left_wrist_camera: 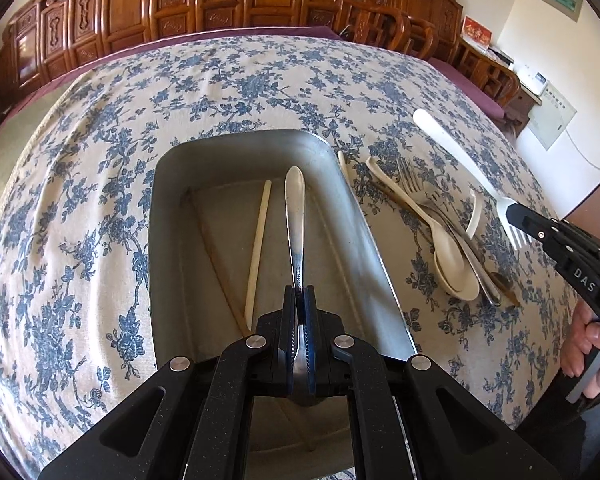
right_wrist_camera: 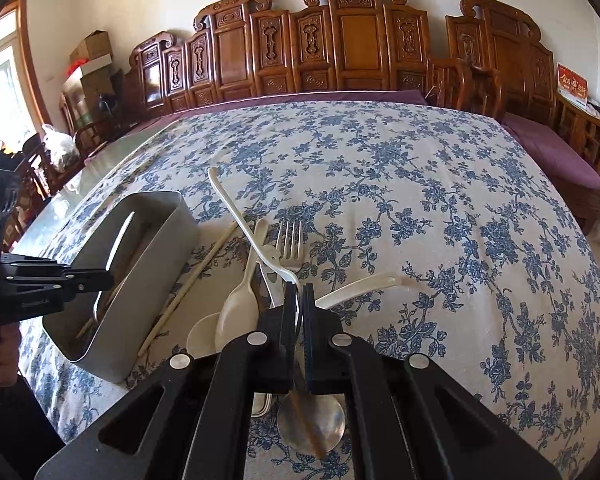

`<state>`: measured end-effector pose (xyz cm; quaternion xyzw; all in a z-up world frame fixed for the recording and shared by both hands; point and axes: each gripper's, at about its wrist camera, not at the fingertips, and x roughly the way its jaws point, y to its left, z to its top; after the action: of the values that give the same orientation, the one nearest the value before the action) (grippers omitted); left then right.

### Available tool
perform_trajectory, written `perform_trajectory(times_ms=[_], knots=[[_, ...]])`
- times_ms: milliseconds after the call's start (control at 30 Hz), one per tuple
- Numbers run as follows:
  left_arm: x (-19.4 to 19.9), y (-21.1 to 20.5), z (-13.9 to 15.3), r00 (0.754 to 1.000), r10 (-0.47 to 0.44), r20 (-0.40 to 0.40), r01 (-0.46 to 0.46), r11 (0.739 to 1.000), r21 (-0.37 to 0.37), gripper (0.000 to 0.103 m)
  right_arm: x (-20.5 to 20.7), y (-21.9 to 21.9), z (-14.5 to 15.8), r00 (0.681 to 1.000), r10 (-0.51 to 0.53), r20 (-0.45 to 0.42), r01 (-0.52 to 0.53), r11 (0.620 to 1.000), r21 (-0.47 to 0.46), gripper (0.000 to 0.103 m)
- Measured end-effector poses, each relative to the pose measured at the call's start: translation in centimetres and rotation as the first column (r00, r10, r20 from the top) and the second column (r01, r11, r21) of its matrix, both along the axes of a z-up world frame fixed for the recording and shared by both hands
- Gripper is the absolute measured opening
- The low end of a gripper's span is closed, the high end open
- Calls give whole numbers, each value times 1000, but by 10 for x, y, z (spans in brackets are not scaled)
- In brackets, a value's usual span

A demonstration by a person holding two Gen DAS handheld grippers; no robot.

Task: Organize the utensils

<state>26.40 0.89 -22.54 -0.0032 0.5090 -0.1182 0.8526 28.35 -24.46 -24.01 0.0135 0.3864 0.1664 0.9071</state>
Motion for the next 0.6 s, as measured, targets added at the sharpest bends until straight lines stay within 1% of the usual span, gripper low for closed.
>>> perform_trajectory(times_ms=[100,267,467,600], knots=[[2,1,-3,1000,10,-6,-10,1000,14,3,-1,3,0,1000,6,1,-6,1000,-2,4],[1,4,2,1000,21,8,-21,1000,6,3,-4,8,1,1000,13,-2,-13,1000,0,4],[-1,13,18,998,37,52,-37,999,-8,3,-11,19,7,1000,15,-15,-14,1000,25,4],[-4,24,30,995,56,87,-56,998,-10,3,-16,37,15,999,31,-23,-31,999,31,4]])
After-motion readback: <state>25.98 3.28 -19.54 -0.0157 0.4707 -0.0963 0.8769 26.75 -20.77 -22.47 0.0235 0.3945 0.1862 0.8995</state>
